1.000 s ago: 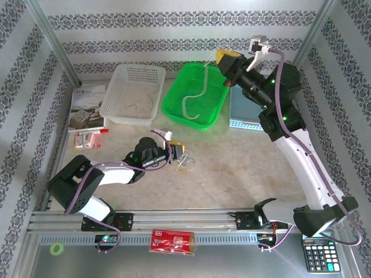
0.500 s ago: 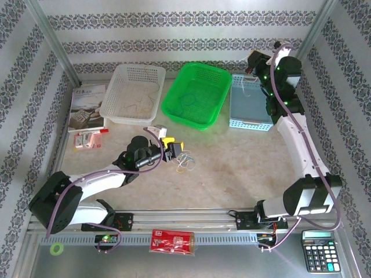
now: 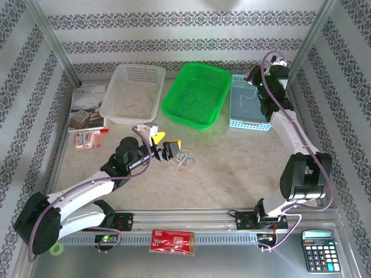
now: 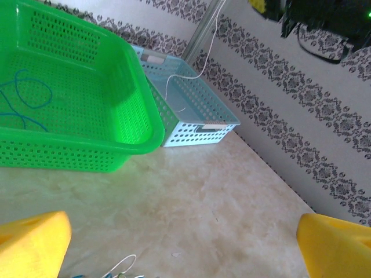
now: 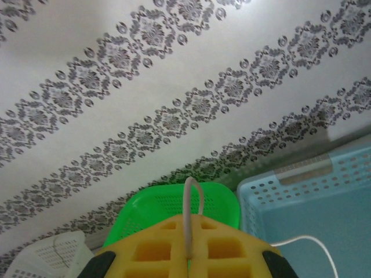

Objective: Untangle the cables

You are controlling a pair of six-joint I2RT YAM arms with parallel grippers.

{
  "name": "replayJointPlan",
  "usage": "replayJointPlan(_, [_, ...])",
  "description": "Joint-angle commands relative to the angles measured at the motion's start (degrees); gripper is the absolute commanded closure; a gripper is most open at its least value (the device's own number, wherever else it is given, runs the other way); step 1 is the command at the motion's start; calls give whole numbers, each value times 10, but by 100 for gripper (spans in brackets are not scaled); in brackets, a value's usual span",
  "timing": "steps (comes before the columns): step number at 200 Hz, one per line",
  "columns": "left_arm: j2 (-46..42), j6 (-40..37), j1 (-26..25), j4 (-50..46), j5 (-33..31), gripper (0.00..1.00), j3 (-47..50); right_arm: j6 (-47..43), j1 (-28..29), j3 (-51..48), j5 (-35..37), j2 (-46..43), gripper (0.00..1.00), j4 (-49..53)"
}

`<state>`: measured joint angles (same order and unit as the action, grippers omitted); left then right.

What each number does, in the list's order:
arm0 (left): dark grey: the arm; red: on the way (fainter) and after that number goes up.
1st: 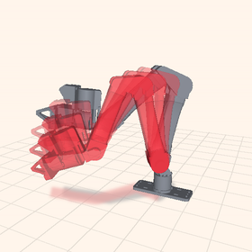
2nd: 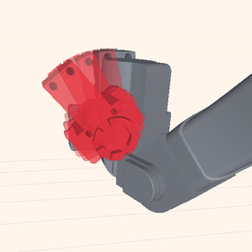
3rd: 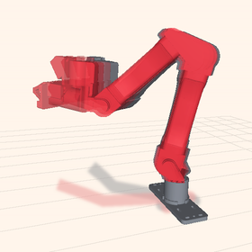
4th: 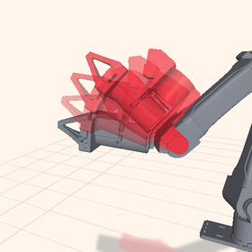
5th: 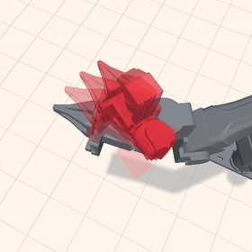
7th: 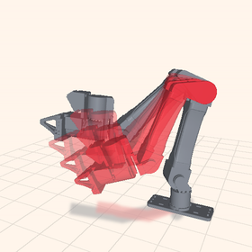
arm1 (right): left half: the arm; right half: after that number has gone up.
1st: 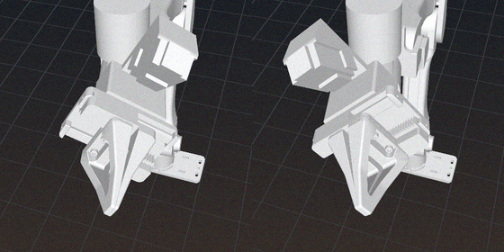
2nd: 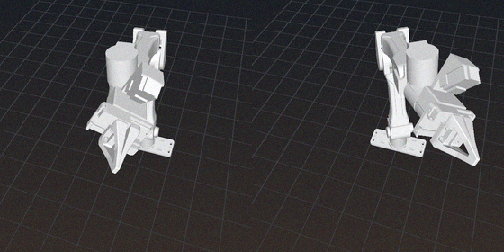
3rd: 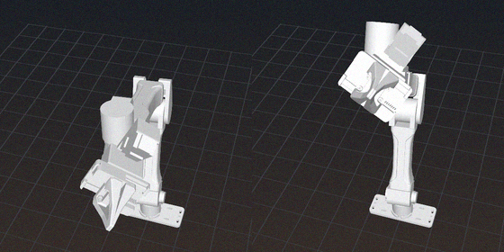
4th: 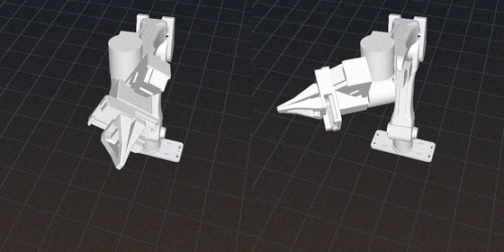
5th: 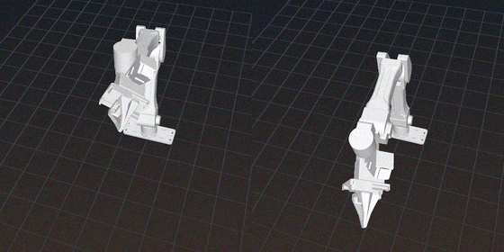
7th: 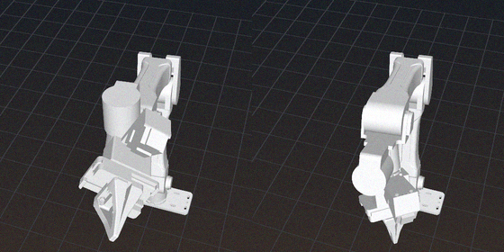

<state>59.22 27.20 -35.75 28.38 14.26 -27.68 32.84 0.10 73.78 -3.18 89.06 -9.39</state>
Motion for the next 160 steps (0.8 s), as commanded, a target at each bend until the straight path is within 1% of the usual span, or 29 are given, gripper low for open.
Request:
replayJointPlan(1, [-23, -14, -7, -36, -20, 0, -11, -2, -8, -10, 20, 2, 100, -32])
replayJointPlan(45, [-28, -6, -6, -40, -41, 0, -10, -12, -20, -18, 17, 45, 100, -17])
replayJointPlan(59, [-29, -4, -6, -39, -46, 0, -10, -11, -26, -8, 7, 71, 87, -5])
replayJointPlan(76, [-31, -7, -7, -38, -50, 0, -10, -10, -35, 6, -11, 96, 67, 16])
replayJointPlan(83, [-32, -8, -7, -37, -50, 0, -10, -8, -38, 8, -22, 102, 60, 20])
replayJointPlan(93, [-35, -11, -6, -38, -51, 0, -10, -4, -40, 6, -34, 104, 53, 20])
replayJointPlan(105, [-38, -11, -6, -40, -59, 0, -10, -2, -41, 0, -42, 98, 49, 17])
replayJointPlan(125, [-39, -11, -6, -31, -65, 0, -4, 3, -41, -6, -59, 82, 46, 13])
replayJointPlan(160, [-35, -6, -6, 0, -76, 0, 11, 13, -32, -29, -85, 41, 45, 2])
